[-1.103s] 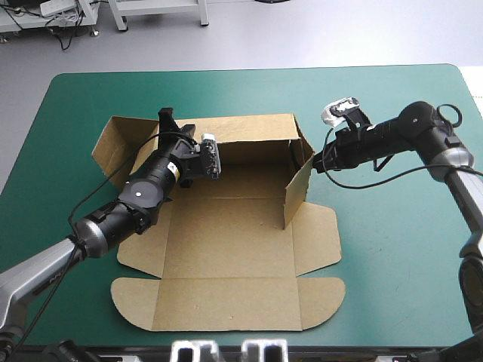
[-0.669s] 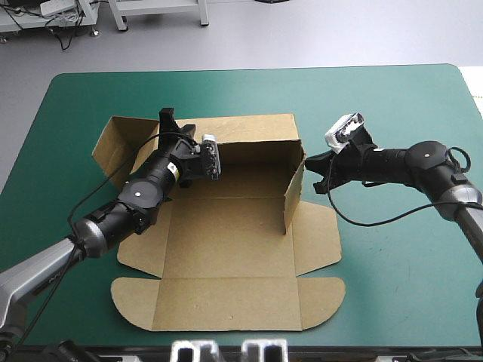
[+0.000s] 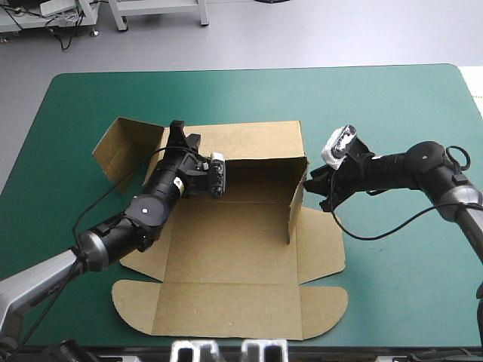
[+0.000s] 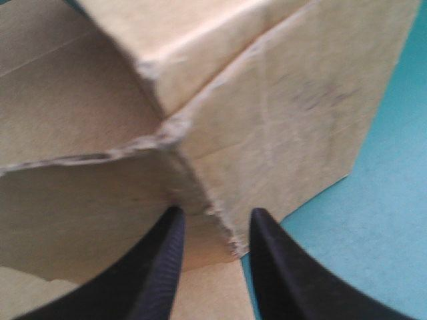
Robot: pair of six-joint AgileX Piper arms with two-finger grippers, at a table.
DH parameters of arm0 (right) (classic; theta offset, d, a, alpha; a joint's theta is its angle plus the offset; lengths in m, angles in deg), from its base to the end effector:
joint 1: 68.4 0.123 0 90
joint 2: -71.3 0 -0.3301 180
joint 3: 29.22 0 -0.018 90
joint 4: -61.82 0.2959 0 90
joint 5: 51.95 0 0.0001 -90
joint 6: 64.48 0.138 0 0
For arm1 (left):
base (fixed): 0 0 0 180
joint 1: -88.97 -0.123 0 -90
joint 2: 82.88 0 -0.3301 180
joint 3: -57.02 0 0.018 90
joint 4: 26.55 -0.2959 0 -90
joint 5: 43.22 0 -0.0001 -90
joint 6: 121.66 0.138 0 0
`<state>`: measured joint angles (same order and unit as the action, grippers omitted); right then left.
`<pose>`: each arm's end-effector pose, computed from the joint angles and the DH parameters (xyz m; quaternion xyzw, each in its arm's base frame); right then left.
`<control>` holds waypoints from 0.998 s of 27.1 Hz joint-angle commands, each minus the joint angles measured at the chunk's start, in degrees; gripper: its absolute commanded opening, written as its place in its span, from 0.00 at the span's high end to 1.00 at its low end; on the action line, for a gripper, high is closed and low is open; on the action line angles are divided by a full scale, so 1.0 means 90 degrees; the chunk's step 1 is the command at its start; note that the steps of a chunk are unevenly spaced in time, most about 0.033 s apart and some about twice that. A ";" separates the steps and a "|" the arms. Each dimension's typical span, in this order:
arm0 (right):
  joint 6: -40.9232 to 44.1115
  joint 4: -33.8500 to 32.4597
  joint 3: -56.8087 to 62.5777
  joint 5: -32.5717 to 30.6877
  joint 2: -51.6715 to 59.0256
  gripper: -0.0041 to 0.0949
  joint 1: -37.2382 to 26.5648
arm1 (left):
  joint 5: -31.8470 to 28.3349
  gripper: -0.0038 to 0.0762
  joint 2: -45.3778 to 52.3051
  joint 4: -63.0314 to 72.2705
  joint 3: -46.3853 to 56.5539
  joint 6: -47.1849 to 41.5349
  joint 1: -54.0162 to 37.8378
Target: Fold the box
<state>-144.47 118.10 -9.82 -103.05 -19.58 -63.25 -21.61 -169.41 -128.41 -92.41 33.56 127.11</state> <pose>0.3400 0.1204 0.2814 -0.4172 0.7984 0.2390 0.3625 0.3222 -0.1897 0.2846 0.6393 0.5189 0.3293 0.4620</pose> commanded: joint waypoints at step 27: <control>0.1860 0.0431 0.0048 0.1644 0.0217 0.52 0.1292 | -0.0351 0.96 0.0360 0.1245 0.0026 0.0131 0.0068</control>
<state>-127.85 119.69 -9.28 -85.93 -19.42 -51.75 -22.53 -167.02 -120.94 -91.76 35.71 127.16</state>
